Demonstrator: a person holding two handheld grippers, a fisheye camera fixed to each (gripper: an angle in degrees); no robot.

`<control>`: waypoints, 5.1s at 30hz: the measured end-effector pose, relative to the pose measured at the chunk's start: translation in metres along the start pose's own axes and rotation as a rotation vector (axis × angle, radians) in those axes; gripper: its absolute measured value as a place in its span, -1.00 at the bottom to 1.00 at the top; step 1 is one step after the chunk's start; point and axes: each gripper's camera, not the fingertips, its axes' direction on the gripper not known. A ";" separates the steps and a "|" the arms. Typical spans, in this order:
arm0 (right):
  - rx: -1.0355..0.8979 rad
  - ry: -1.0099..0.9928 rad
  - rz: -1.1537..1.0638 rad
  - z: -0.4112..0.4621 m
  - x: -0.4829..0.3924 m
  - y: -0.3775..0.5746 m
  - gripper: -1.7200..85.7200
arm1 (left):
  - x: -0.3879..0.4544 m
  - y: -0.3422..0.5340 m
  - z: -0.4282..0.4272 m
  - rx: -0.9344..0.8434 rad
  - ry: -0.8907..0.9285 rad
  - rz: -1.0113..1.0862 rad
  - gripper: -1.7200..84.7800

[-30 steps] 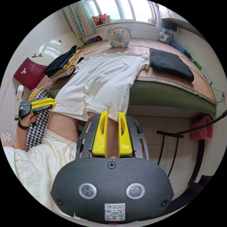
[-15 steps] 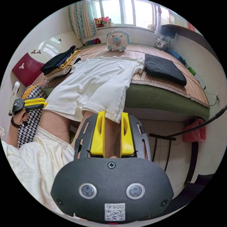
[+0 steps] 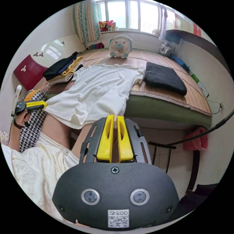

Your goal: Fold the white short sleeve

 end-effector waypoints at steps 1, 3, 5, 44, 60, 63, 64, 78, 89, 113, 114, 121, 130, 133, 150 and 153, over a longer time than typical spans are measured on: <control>0.019 0.013 0.009 -0.010 0.006 -0.003 -0.98 | -0.007 0.001 -0.005 0.014 0.000 -0.013 -0.94; 0.040 0.025 0.016 -0.022 0.012 -0.006 -0.98 | -0.030 0.005 -0.025 0.076 0.023 -0.045 -0.94; 0.049 0.033 0.014 -0.030 0.015 -0.007 -0.98 | -0.041 0.008 -0.037 0.105 0.041 -0.051 -0.95; -0.010 -0.079 -0.308 0.019 -0.151 0.043 -0.80 | 0.029 0.014 0.033 0.046 0.202 0.257 -0.77; 0.015 -0.150 -0.370 0.014 -0.177 0.050 -0.79 | 0.020 0.015 0.020 0.115 0.269 0.254 -0.78; 0.014 -0.142 -0.405 0.015 -0.189 0.051 -0.79 | 0.034 0.013 0.019 0.132 0.280 0.293 -0.77; 0.016 -0.143 -0.420 0.015 -0.193 0.051 -0.79 | 0.037 0.013 0.019 0.136 0.284 0.300 -0.77; 0.040 -0.119 -0.444 0.016 -0.221 0.054 -0.78 | 0.063 0.002 0.016 0.173 0.198 0.333 -0.88; 0.066 0.055 -0.304 0.028 -0.223 0.054 -0.85 | 0.045 0.009 -0.027 0.277 0.184 0.304 -0.95; 0.006 0.187 -0.263 0.004 -0.177 0.067 -1.00 | 0.089 0.018 -0.039 0.213 0.120 0.563 -0.96; -0.009 0.181 -0.261 0.008 -0.176 0.069 -1.00 | 0.092 0.019 -0.034 0.198 0.132 0.564 -0.96; -0.174 0.181 -0.206 0.050 -0.170 0.080 -0.99 | 0.096 0.024 0.005 0.059 0.206 0.536 -0.96; -0.054 0.078 -0.168 0.026 -0.172 0.047 -0.98 | 0.046 0.000 0.003 0.099 0.205 0.307 -0.86; -0.009 0.043 -0.213 0.021 -0.186 0.035 -0.98 | 0.035 0.002 0.002 0.104 0.158 0.298 -0.84; -0.005 -0.028 -0.237 0.024 -0.189 0.037 -0.98 | 0.029 0.016 0.016 0.054 0.143 0.275 -0.84; -0.010 -0.025 -0.229 0.025 -0.186 0.039 -0.98 | 0.031 0.013 0.015 0.062 0.144 0.266 -0.86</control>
